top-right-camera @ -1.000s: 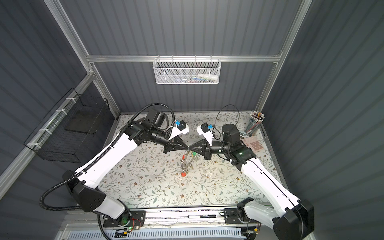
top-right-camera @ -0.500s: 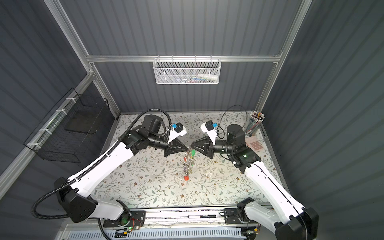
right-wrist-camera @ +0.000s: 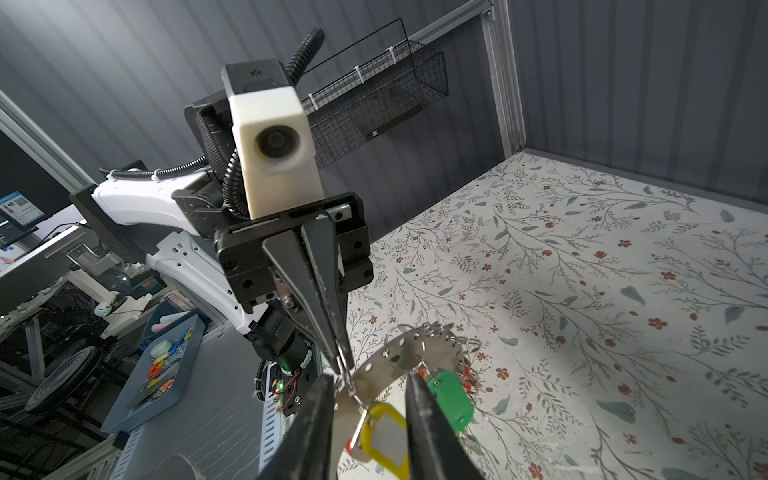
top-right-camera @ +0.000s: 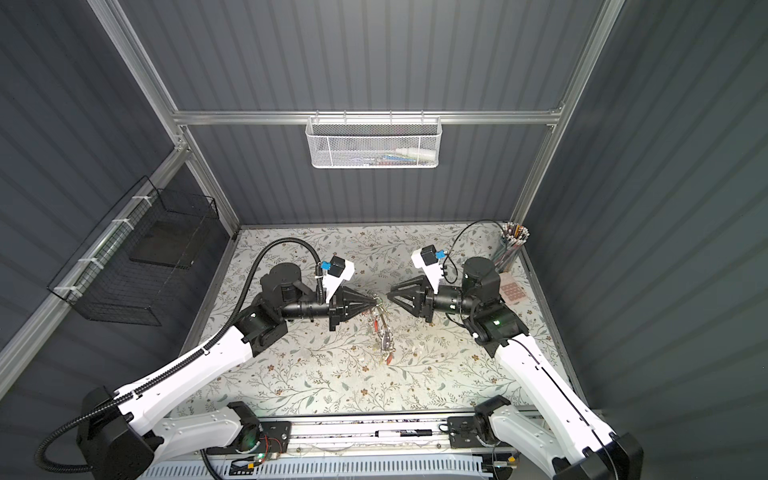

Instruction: Put the keys on the keyring

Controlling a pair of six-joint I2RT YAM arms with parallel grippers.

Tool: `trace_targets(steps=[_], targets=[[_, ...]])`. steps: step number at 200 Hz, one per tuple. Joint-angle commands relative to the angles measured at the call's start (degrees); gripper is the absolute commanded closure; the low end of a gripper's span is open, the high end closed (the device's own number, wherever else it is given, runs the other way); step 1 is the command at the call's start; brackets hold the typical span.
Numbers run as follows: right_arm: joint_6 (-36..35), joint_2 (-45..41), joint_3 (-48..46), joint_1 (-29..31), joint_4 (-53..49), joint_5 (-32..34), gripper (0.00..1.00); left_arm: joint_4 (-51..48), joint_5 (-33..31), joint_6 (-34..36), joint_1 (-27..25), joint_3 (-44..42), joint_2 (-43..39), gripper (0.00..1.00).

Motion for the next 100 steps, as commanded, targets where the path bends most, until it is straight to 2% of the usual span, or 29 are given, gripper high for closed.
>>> trace_targets(steps=[1, 61, 100], targets=[[1.16, 0.64, 1.22, 0.37, 1.47, -2.14, 0.68, 15.86, -3.61, -6.98, -0.57, -2.77, -2.17, 1.00], [0.79, 2.96, 2.95, 1.79, 2.18, -2.87, 0.68, 26.51, -7.08, -10.89, -1.38, -7.81, -2.75, 1.00], [-0.01, 4.15, 3.95, 2.16, 1.92, -1.80, 0.73, 31.08, -7.75, -12.16, -1.63, -8.91, -1.52, 1.00]])
